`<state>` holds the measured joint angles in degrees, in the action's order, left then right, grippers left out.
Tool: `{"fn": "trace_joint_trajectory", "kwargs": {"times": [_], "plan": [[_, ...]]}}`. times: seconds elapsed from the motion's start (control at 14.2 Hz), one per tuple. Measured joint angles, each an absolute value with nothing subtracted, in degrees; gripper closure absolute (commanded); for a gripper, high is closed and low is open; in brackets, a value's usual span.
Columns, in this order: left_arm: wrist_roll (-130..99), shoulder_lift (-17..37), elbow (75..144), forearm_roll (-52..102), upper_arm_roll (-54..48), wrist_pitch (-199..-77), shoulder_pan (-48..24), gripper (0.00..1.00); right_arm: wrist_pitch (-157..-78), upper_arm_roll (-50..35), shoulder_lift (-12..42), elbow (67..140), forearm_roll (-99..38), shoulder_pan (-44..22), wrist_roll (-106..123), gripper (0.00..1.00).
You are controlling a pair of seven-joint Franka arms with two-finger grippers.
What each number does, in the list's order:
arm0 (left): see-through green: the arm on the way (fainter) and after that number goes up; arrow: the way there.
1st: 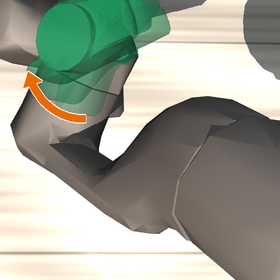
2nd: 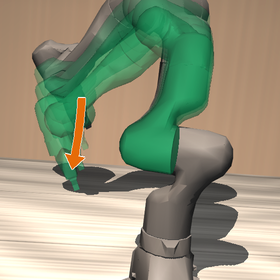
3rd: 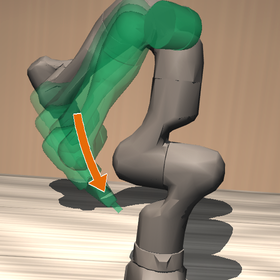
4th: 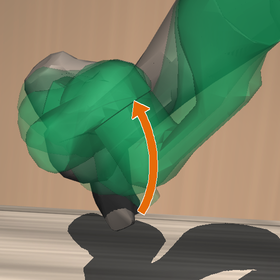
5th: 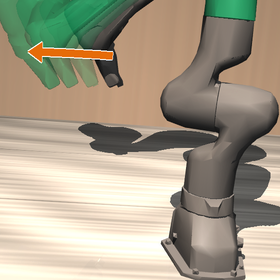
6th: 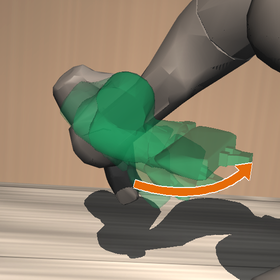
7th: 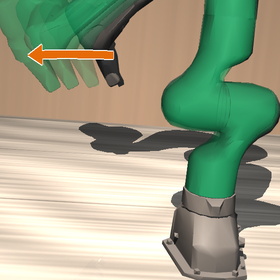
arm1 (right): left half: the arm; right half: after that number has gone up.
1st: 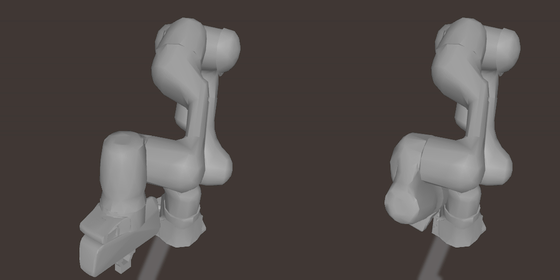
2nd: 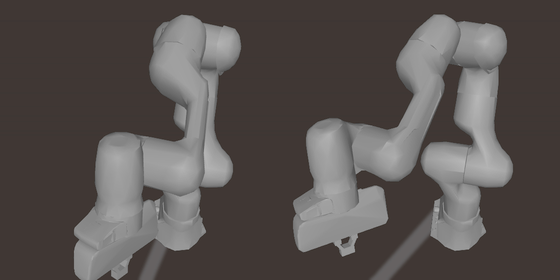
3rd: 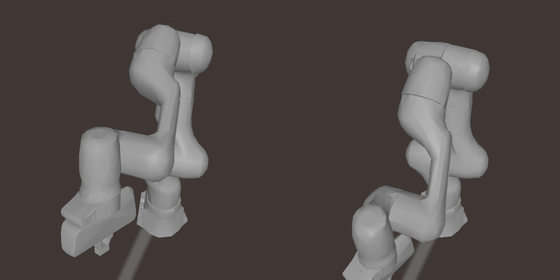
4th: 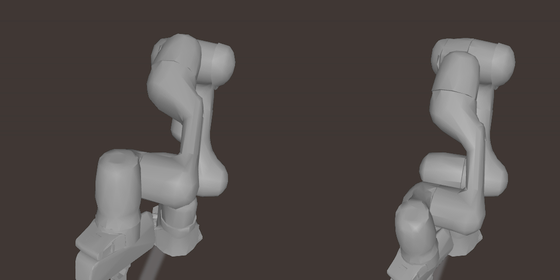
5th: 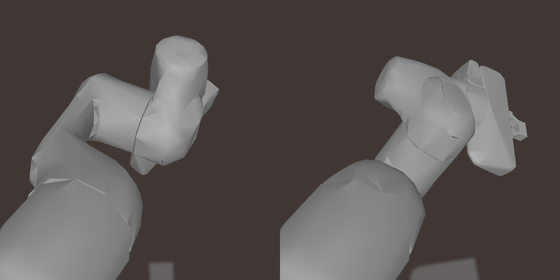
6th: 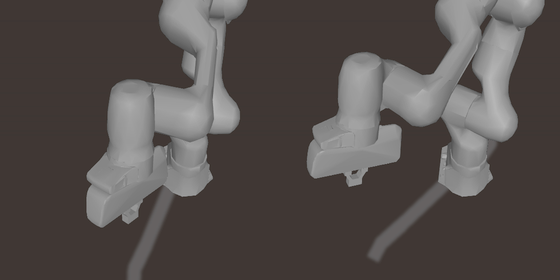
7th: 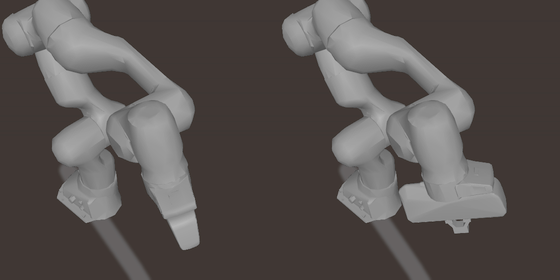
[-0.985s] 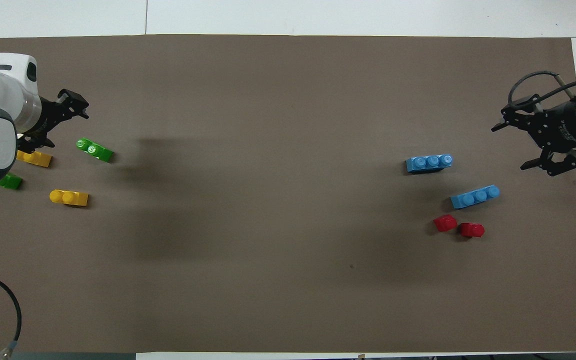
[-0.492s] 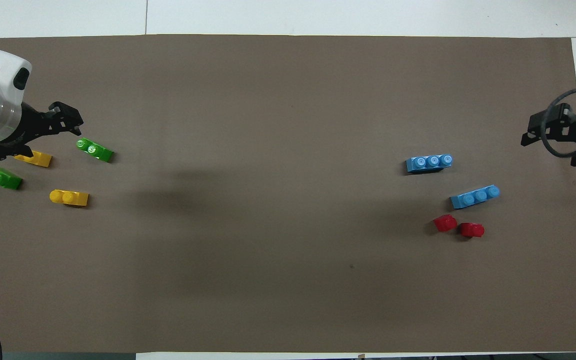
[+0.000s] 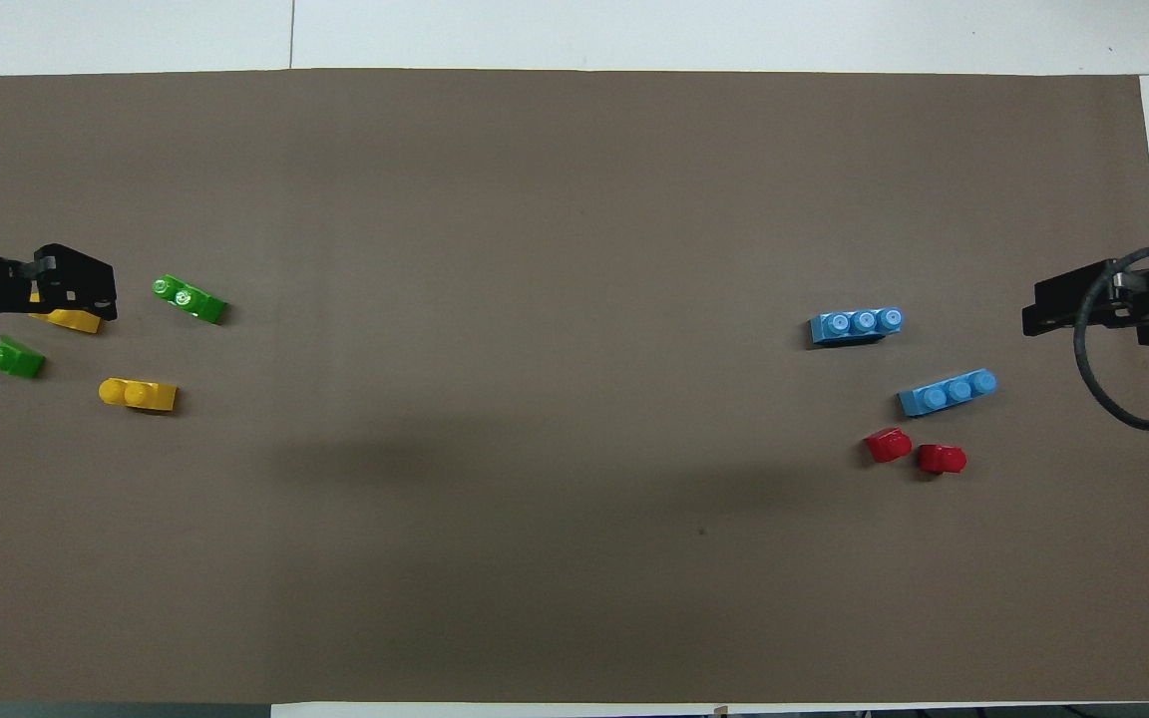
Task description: Remove green block with left arm and hold with right
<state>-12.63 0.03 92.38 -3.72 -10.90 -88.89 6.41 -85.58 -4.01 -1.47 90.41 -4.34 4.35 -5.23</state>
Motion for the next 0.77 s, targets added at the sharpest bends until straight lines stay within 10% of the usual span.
{"fn": "trace_joint_trajectory", "kwargs": {"times": [0.77], "plan": [[-2.5, -5.8, 92.1, 1.9, -10.0, -82.6, 6.5, 0.0, -85.8, -3.8, -1.2, 90.4, -4.3, 4.4, -0.7, 0.0]]}}
